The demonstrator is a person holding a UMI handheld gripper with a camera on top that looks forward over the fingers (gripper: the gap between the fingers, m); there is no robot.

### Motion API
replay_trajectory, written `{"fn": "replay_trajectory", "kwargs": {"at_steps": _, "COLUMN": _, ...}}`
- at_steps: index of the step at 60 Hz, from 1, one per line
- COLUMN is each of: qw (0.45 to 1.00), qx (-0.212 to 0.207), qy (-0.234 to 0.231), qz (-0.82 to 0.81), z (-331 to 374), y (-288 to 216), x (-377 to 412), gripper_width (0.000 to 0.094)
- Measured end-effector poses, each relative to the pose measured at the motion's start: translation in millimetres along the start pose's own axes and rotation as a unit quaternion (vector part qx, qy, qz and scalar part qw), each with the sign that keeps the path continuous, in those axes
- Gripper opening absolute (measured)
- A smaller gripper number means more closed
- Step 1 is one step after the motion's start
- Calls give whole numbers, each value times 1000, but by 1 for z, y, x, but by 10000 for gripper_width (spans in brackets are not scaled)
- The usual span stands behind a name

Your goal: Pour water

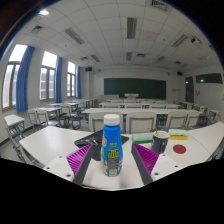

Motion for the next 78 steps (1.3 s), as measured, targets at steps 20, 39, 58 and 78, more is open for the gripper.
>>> {"fn": "replay_trajectory", "kwargs": {"at_steps": 20, "qw": 999, "qx": 4, "qy": -4, "qz": 35, "z": -116, "y": 28, "x": 21, "gripper_width": 627}}
{"fn": "replay_trajectory", "kwargs": {"at_steps": 39, "qw": 999, "qx": -9, "qy": -14, "qz": -37, "z": -119, "y": 24, "x": 16, "gripper_width": 351}}
{"fn": "replay_trajectory", "kwargs": {"at_steps": 58, "qw": 868, "qx": 37, "qy": -115, "qz": -482, "z": -150, "y": -48, "x": -36, "gripper_width": 354}}
{"fn": "replay_trajectory", "kwargs": {"at_steps": 78, "qw": 593, "qx": 122, "qy": -217, "qz": -766, "z": -164, "y": -75, "x": -68, "gripper_width": 394}}
Point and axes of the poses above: the point between the fingertips, and its own axes, seen from behind it with the camera up: x to the left, y down, z backward, against the way the camera looks, the point moved 6 cm from there along z, backward, against the way the camera looks, and after that the axes turned 11 degrees about y, right-handed, at the moved point
